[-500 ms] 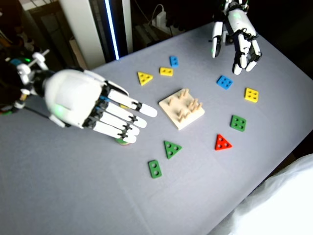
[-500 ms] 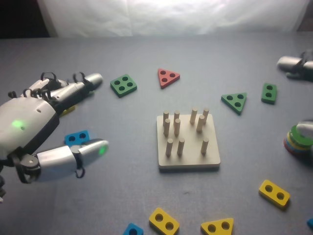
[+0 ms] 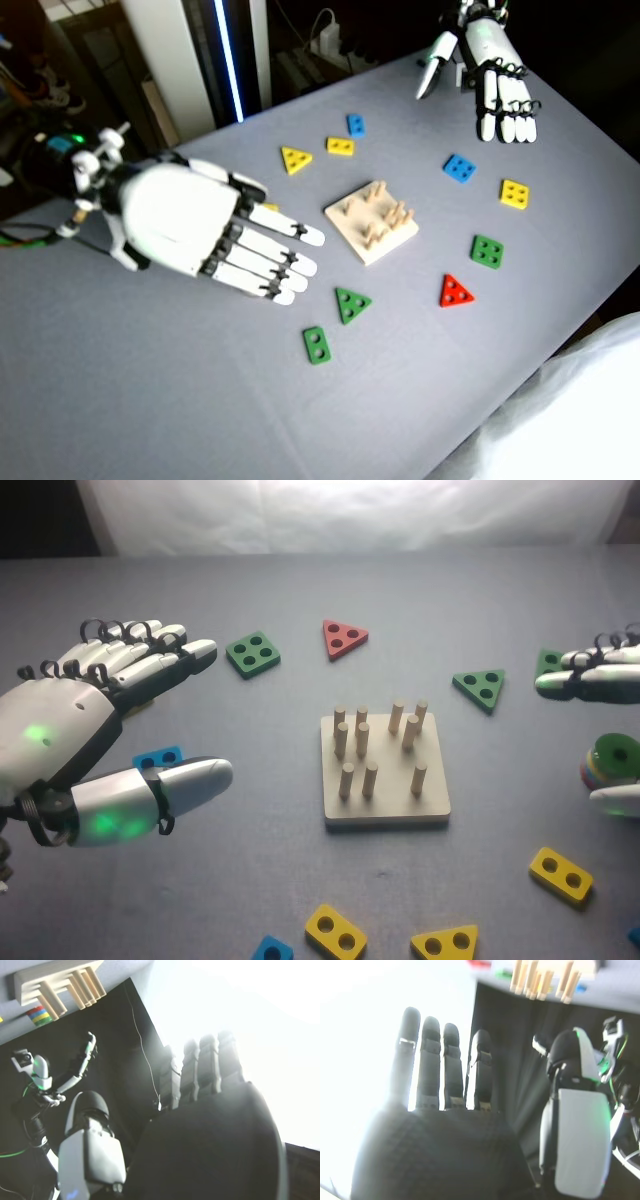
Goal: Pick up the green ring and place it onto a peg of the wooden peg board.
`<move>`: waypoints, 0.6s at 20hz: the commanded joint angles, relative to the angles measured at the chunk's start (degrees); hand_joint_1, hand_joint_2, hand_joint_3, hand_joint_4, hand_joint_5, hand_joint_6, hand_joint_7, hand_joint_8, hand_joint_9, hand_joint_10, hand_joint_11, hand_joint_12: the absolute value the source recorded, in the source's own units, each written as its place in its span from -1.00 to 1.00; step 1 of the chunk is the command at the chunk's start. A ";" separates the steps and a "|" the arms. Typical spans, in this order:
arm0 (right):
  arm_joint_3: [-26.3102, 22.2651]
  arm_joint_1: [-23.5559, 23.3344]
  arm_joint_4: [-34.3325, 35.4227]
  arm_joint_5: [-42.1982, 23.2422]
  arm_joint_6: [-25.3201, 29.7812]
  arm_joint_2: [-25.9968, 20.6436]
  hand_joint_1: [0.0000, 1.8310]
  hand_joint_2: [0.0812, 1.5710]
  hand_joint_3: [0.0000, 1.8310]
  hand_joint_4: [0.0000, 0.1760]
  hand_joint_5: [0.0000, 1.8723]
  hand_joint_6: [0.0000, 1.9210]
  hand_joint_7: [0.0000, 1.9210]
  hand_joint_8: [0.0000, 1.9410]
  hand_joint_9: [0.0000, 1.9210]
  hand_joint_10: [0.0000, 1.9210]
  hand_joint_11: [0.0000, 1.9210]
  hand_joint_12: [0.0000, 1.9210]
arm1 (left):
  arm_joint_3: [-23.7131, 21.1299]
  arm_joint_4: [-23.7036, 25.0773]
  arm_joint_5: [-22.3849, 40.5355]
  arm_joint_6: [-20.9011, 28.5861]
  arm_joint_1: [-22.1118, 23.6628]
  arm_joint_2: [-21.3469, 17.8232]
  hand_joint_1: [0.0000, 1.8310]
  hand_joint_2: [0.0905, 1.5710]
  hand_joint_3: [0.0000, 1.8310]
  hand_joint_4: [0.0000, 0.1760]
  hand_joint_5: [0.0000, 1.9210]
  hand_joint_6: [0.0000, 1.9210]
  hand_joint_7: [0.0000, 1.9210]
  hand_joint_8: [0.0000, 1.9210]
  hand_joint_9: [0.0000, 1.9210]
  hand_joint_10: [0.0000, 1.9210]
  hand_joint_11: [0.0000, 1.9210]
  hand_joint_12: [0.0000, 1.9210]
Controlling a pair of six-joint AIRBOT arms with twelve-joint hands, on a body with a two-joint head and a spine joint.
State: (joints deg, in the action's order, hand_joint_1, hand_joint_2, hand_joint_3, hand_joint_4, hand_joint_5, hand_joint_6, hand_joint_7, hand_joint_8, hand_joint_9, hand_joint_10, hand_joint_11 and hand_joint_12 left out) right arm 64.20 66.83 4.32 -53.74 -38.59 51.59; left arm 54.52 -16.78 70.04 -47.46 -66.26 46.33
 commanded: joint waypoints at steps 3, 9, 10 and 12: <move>1.69 -2.22 -0.57 -1.08 -0.32 1.33 -0.05 0.16 -1.00 0.19 -0.54 -1.00 -0.60 -1.00 -0.53 -0.99 -0.77 -0.21 | 0.01 1.00 7.22 0.51 0.45 0.53 -0.79 0.33 -1.00 -0.21 -0.71 -0.99 -0.85 -1.00 -0.95 -1.00 -1.00 -0.89; 3.74 -3.82 -0.84 3.07 -0.93 2.24 0.11 0.17 -1.00 -0.32 -0.42 -0.99 -0.43 -0.99 -0.38 -0.98 -0.68 -0.16 | -0.06 0.84 7.31 0.83 0.07 0.62 -0.73 0.32 -1.00 -0.07 -0.69 -1.00 -0.83 -1.00 -0.92 -0.99 -1.00 -0.89; 3.86 -3.89 -0.84 3.45 -1.14 2.24 0.18 0.15 -1.00 -0.35 -0.39 -0.99 -0.39 -0.99 -0.34 -0.99 -0.66 -0.15 | -0.06 0.84 7.31 0.84 0.05 0.62 -0.75 0.33 -1.00 -0.10 -0.70 -1.00 -0.82 -1.00 -0.91 -1.00 -1.00 -0.87; 4.00 -4.29 -0.84 4.79 -2.58 2.24 0.24 0.15 -1.00 -0.23 -0.35 -1.00 -0.34 -1.00 -0.26 -0.99 -0.61 0.01 | -0.07 0.82 7.29 0.85 0.05 0.61 -0.74 0.34 -1.00 -0.09 -0.71 -1.00 -0.82 -1.00 -0.93 -1.00 -1.00 -0.91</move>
State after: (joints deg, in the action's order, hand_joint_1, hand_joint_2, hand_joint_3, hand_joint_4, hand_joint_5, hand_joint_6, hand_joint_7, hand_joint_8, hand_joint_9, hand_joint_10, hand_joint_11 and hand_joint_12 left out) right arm 67.88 63.24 2.37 -43.16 -41.19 53.78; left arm 54.52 -16.95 70.22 -46.87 -66.67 46.33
